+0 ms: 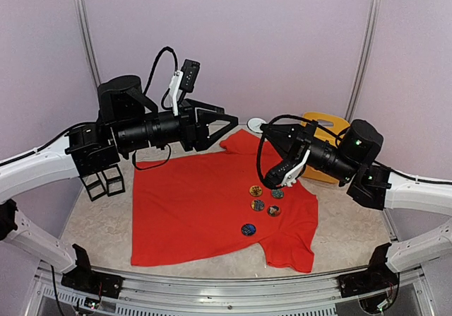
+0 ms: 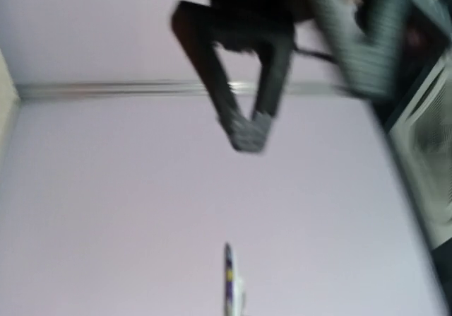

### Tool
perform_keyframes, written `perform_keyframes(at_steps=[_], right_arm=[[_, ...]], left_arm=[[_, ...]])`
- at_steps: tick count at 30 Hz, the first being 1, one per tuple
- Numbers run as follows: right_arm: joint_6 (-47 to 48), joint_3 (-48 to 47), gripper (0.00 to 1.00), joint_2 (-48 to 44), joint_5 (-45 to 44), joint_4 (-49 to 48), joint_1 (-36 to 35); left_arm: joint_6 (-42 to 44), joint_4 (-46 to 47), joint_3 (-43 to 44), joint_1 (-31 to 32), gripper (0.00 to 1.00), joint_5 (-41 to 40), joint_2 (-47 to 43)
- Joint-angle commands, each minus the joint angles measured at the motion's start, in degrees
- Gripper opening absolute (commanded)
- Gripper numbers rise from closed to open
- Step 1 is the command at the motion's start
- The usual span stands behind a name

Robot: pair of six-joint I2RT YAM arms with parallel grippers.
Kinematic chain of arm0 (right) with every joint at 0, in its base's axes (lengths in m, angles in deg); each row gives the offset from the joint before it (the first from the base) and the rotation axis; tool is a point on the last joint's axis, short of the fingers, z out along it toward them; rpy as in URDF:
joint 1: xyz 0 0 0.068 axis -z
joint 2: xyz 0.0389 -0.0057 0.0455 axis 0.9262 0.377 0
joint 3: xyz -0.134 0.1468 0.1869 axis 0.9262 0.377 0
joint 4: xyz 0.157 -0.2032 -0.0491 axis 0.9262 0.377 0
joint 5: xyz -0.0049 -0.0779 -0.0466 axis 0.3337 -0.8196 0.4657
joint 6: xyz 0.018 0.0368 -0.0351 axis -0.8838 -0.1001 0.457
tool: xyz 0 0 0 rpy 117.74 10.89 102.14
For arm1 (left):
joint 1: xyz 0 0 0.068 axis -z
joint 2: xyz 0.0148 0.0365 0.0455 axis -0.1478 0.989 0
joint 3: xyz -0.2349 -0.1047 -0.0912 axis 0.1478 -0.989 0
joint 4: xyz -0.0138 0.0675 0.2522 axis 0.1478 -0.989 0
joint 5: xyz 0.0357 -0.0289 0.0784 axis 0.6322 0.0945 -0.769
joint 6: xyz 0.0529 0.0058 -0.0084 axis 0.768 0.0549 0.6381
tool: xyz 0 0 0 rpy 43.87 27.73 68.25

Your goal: Pin the brooch onto the clothing

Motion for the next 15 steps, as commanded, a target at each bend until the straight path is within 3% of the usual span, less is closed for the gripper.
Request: perform_keyframes(at_steps=[1, 10, 12, 15], right_arm=[[20.99, -1.70, 0.00, -0.44, 1.77, -2.82, -1.47], [27.67, -2.73, 0.00, -1.01, 1.52, 2.56, -4.37], [28.47, -2.83, 0.00, -1.00, 1.23, 3.42, -4.83], [28.64, -2.75, 0.00, -0.95, 1.26, 3.88, -4.98]], left_arm=[[-6.09, 0.46, 3.66, -0.91, 0.71, 11.25, 1.26], [-8.15, -0.52, 5.45, -2.44, 0.65, 13.33, 4.91], [-9.81, -1.15, 5.83, -3.12, 0.60, 14.93, 6.18], [-10.77, -0.79, 5.92, -3.82, 0.44, 17.24, 7.31]])
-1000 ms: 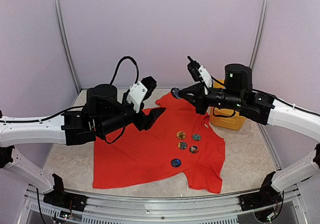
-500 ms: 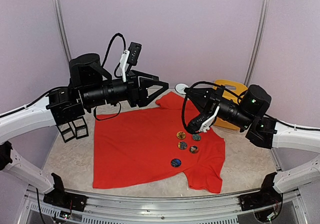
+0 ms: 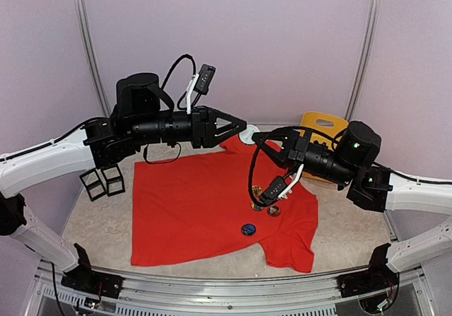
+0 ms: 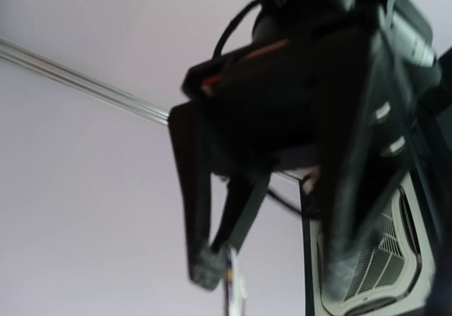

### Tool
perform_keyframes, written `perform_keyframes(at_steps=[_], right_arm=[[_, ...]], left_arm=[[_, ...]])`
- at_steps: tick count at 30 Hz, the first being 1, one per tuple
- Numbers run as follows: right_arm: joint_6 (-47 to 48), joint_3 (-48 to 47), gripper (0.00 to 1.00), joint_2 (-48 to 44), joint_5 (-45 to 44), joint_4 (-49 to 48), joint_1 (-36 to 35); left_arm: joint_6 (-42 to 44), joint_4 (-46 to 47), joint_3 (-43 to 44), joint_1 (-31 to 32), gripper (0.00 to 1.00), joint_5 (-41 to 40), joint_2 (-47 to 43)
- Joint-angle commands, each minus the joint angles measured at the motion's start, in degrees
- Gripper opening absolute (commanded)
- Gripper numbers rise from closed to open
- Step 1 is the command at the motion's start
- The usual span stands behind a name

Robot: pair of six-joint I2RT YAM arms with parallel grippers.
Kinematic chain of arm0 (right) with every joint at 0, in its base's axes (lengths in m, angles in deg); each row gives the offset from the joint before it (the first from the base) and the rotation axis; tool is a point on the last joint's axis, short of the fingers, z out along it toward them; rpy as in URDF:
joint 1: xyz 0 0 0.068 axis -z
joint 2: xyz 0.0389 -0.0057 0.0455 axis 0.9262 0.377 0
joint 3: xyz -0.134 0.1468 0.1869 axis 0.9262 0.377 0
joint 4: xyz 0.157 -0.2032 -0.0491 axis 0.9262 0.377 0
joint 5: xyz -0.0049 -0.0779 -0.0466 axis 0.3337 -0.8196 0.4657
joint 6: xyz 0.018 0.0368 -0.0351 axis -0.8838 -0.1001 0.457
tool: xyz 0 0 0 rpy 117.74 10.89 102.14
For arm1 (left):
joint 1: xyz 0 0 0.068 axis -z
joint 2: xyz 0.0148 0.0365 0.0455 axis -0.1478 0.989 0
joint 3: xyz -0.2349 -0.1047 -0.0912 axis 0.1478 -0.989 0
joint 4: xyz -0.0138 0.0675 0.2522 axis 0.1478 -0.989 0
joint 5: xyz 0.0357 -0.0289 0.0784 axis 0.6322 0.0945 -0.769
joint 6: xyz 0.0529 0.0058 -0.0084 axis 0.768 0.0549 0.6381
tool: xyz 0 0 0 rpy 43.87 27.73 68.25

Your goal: Pin the brooch onto the clothing

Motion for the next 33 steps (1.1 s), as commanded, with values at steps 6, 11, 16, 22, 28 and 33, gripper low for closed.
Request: perform_keyframes(at_steps=[6, 11, 16, 22, 28, 33], right_arm=[[2.13, -1.27, 0.00, -0.97, -0.58, 0.88, -0.78], [1.90, -0.65, 0.00, -0.90, -0.62, 0.60, -0.85], [2.00, -0.68, 0.00, -0.86, -0.89, 0.44, -0.83], [2.30, -0.52, 0.00, -0.88, -0.72, 0.84, -0.82], [-3.69, 0.80, 0.30, -2.21, -0.34, -2.48, -0.80], [-21.09, 2.55, 0.93, -5.86, 2.07, -5.25, -0.77]], left_arm=[[-1.82, -1.16, 2.00, -1.15, 0.27, 5.42, 2.00], [-2.47, -1.41, 1.92, -1.15, 0.24, 6.88, 2.71], [-2.25, -1.87, 2.67, -1.06, 0.18, 8.20, 3.85], [-1.48, -1.67, 2.86, -0.65, 0.00, 8.97, 4.05], [-0.52, 0.75, 0.48, -0.51, 0.00, 7.70, 2.62], [3.60, 8.34, -4.95, 2.06, 0.00, -0.53, -2.59]])
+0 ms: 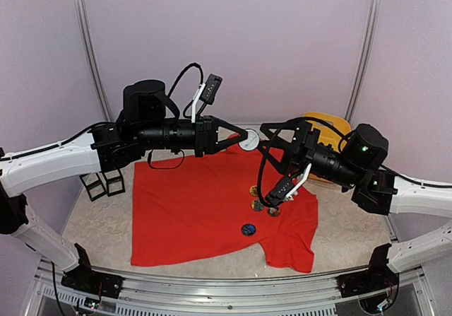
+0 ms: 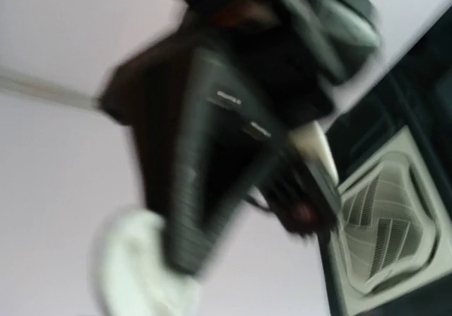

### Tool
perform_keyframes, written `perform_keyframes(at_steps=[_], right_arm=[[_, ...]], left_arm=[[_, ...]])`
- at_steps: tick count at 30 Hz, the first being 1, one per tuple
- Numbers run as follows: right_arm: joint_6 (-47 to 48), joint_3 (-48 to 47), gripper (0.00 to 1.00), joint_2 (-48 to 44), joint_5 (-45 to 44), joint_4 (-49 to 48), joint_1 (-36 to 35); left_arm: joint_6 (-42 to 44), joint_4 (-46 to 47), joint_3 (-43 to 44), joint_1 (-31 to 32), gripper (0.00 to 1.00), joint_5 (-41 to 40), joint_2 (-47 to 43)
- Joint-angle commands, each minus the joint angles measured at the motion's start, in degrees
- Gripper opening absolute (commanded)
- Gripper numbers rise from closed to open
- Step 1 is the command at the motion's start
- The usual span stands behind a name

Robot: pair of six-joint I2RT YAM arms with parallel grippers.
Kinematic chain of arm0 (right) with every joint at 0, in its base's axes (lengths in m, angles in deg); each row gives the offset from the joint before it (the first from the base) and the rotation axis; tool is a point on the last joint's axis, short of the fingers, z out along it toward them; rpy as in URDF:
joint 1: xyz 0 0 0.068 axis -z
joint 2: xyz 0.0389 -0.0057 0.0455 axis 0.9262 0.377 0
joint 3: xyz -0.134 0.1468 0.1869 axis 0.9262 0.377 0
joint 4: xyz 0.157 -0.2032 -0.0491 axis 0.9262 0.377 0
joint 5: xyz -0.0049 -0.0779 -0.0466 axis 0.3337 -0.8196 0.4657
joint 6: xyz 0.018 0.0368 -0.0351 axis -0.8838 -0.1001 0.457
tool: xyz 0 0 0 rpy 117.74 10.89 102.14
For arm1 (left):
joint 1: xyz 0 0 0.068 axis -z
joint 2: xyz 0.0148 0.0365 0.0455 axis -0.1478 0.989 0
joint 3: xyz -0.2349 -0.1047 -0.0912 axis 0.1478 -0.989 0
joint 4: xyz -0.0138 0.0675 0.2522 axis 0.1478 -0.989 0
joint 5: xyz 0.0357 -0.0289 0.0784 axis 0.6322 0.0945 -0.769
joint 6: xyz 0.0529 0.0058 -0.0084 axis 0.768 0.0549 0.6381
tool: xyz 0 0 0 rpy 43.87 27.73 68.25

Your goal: Pin the brooch onto the clothing

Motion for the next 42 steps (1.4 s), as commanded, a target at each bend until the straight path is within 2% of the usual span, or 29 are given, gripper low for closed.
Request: perform_keyframes(at_steps=[1, 3, 5, 6, 8, 10, 12, 17, 21, 24, 28, 34, 42], right_arm=[[-20.67, 1.01, 0.99, -4.37, 2.14, -4.27, -0.40], [-32.99, 0.63, 0.99, -5.51, 1.97, -3.80, -0.20], [-51.90, -1.48, 0.99, -5.79, 1.43, -2.88, 0.20], [-62.41, -5.31, 0.99, -5.56, 3.14, 2.34, 0.80], [-78.38, -12.10, 0.99, -4.23, 12.48, 13.72, 3.28], [-86.79, -16.38, 0.99, -2.27, 21.22, 18.81, 4.02], [-96.09, -18.73, 0.97, -0.36, 26.47, 18.67, 4.41], [-116.86, -24.81, 0.86, 6.26, 27.94, 19.08, 4.70], [-124.73, -26.11, 0.69, 9.82, 28.65, 16.91, 4.66], [-126.13, -25.27, 0.58, 10.10, 27.43, 14.67, 4.62], [-125.79, -25.07, 0.56, 10.09, 28.63, 13.22, 4.61], [-125.51, -25.64, 0.61, 11.25, 29.17, 12.41, 4.34], [-125.64, -26.06, 0.52, 11.83, 28.22, 12.53, 4.26]], left_arm=[[6.62, 8.65, -4.82, 3.44, 0.00, -8.64, -6.15], [10.74, 12.16, -7.32, 6.21, 0.00, -15.08, -8.57], [15.89, 17.14, -10.09, 9.43, 0.00, -21.49, -10.38], [17.91, 19.49, -11.71, 10.70, 0.00, -23.73, -11.40], [20.34, 24.16, -14.92, 12.23, 0.00, -26.99, -12.79], [20.92, 28.38, -16.91, 12.86, 0.00, -27.95, -13.32], [22.34, 31.73, -18.10, 13.44, 0.00, -27.97, -13.43], [27.45, 36.32, -18.80, 15.78, 0.00, -30.42, -12.79], [29.59, 38.09, -18.88, 16.62, 0.00, -30.51, -12.32], [30.16, 38.27, -18.70, 16.88, 0.00, -30.55, -12.21], [30.36, 37.87, -18.71, 16.99, 0.00, -30.74, -12.12], [30.79, 37.37, -18.33, 17.00, 0.00, -30.60, -11.86], [31.16, 37.08, -18.20, 17.09, 0.00, -29.15, -11.42]])
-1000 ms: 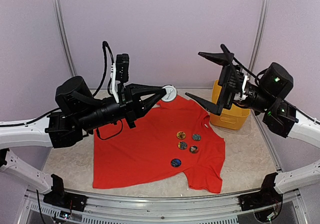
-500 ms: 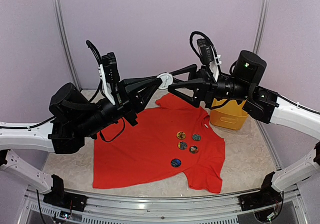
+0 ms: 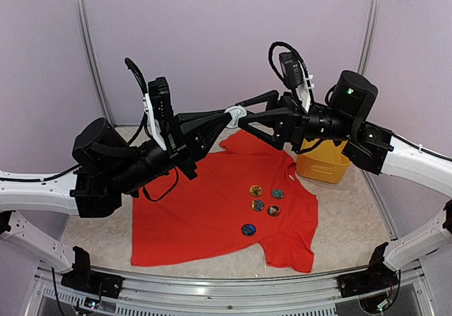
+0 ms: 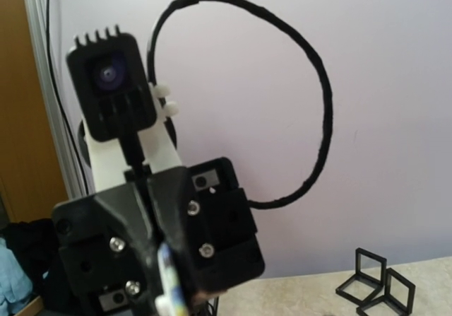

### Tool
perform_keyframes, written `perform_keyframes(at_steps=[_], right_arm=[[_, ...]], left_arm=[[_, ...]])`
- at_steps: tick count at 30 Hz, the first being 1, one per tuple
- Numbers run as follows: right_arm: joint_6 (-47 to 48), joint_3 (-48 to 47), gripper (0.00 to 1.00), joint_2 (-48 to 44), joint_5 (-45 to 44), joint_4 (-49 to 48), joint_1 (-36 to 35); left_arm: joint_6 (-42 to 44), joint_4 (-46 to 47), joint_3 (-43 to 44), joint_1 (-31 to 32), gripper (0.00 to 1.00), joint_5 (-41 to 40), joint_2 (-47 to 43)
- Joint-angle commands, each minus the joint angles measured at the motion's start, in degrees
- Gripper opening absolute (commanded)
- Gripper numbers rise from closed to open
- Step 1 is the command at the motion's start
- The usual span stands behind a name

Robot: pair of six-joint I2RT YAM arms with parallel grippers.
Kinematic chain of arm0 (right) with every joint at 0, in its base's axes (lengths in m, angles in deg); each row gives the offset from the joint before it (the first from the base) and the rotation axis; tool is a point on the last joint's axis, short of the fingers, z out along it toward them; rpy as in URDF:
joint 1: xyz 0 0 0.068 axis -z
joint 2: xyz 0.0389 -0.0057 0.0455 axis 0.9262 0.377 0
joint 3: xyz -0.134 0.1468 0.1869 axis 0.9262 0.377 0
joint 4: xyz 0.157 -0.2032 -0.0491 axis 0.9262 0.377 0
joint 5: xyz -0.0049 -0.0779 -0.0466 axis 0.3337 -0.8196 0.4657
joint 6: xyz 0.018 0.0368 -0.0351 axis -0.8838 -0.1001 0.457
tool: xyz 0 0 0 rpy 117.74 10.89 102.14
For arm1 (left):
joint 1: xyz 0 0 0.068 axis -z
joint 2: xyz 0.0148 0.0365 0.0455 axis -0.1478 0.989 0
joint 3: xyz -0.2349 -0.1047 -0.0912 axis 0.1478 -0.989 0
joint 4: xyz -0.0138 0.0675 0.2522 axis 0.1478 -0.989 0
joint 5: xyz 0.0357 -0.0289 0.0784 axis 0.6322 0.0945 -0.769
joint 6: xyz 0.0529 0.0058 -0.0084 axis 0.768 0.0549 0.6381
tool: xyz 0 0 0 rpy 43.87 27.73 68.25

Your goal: Pin the brooch onto the clothing

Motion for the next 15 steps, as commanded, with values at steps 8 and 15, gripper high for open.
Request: perform_keyframes(at_steps=[8, 15], right_arm=[[-0.58, -0.76, 0.32, 0.60, -2.27, -1.11, -0.09], [-0.76, -0.66, 0.22, 0.57, -6.05, 0.03, -0.13]], left_arm=[[1.25, 1.10, 0.46, 0.71, 0.00, 4.68, 0.75], [0.99, 0.45, 0.69, 0.89, 0.00, 12.18, 0.76]])
